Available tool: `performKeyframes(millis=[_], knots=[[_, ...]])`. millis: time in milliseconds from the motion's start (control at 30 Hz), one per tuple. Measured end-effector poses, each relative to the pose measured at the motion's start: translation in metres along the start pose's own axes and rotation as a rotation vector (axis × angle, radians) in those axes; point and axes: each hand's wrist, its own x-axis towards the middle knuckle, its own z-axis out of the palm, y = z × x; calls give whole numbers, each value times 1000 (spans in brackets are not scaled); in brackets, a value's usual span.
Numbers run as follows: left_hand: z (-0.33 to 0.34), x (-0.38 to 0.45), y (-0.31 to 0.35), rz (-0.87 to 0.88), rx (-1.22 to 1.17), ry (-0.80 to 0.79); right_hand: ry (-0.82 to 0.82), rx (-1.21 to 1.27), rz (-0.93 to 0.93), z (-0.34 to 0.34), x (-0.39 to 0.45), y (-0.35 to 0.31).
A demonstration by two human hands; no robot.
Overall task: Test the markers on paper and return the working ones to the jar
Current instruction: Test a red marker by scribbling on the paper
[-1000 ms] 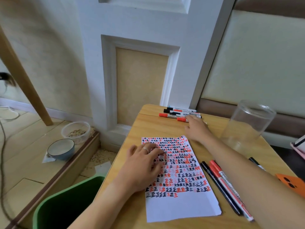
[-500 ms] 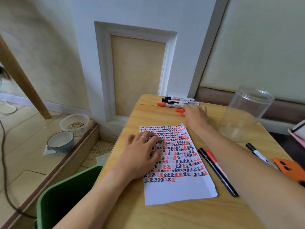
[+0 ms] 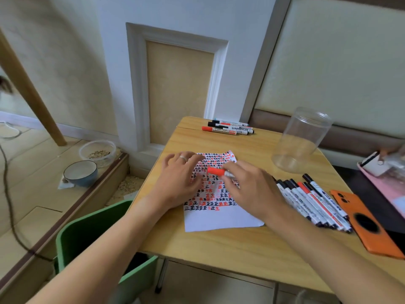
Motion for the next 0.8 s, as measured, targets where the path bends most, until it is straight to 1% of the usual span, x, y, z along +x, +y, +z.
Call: performKeyframes(millis=[67,133,233,333,500,700,800], knots=[[-10,-5,9,66,-77,6,-21,45,32,-3,-19,-6],[-16,-13,21,145,-162,-47,-39,71,42,-4,-33,-11],[-14,-27,39,240,-147,-138,-21,47,5,-9,-44,-19],[-7,-30,45,239,-137,-140,8,-27,-23,-11,-50,-25],[-3,-30,43,264,-222,-124,-20,32,29,-10,-54,-27],[3,-29,38,275,-191,-134,-174,52,40,-4,-54,-28],[3,-29,38,272,-217,-148,-196,44,14,-7,-54,-28]])
